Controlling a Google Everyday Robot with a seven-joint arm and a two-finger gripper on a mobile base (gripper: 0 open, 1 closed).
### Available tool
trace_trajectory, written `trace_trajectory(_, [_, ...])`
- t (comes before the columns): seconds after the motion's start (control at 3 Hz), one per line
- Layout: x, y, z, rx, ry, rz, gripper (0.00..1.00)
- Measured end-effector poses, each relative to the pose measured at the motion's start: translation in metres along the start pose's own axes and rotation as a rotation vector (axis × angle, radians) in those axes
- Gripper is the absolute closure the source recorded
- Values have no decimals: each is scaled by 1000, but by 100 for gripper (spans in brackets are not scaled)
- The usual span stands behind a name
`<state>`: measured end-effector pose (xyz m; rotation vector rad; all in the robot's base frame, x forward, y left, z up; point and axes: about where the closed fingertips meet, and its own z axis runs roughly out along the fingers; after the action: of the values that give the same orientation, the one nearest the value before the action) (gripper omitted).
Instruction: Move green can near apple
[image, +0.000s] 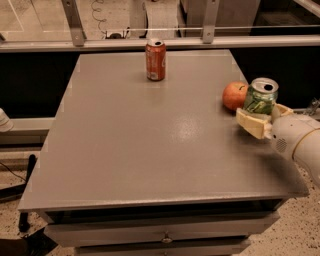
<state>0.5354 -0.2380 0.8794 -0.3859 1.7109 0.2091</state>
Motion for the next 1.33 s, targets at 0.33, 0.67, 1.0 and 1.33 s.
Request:
trace_trajectory(0.33, [9,2,13,-22,-8,14,82])
trace_trajectory(0.67, [13,4,23,-45,-22,16,59])
trace_trajectory(1.0, [14,5,29,-59,-24,8,35])
trace_trajectory(1.33, [14,4,29,-63,-21,-4,13])
